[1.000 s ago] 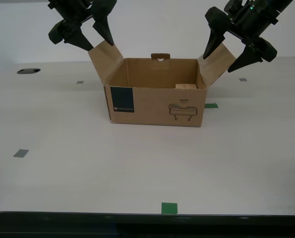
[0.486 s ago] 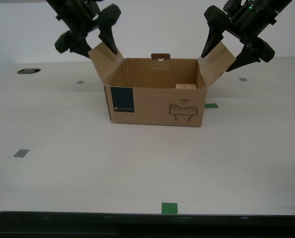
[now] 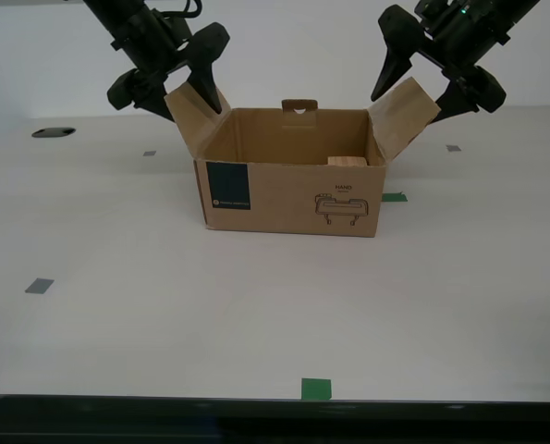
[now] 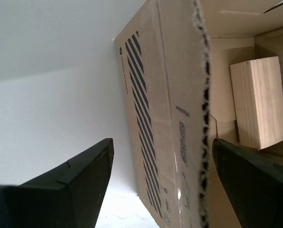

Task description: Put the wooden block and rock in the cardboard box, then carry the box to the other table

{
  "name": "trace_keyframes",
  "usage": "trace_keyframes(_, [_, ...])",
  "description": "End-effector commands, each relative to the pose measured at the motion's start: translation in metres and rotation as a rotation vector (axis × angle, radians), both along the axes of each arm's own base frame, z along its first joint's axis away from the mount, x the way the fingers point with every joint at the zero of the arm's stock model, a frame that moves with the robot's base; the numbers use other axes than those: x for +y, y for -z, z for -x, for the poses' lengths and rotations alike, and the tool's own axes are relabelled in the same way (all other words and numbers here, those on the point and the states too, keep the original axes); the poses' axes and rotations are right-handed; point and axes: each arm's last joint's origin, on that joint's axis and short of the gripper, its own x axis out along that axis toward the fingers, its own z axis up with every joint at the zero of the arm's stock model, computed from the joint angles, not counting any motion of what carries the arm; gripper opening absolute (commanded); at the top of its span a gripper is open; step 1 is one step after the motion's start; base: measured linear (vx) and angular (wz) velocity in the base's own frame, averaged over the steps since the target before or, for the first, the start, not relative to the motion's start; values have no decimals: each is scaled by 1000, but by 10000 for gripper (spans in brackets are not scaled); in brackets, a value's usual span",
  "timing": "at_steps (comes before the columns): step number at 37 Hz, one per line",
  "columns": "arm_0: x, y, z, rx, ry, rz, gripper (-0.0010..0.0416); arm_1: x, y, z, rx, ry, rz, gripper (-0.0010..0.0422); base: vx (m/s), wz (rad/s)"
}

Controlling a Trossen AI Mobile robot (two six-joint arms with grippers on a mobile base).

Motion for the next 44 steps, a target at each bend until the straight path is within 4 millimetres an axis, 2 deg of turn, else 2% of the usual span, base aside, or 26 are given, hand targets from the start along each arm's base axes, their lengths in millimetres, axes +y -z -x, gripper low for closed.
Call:
trace_keyframes(1, [1,-2,-3,-26,11,-16,389,-1,-1,0,2,3,5,281,0,0])
trace_keyframes(11, [1,-3,-5,-27,40,-33,384,-1,-1,1,-1,10,3,281,0,0])
trace_keyframes(28, [6,0,-1,-7,28,-29,335,-1,1,3,24,11,-5,281,0,0])
trace_keyframes(39, [6,22,10,13,22,-24,308,-1,1,4,31,13,-7,280,0,0])
trace_keyframes(44, [6,25,11,15,42,-35,276,-1,1,4,35,13,-8,253,0,0])
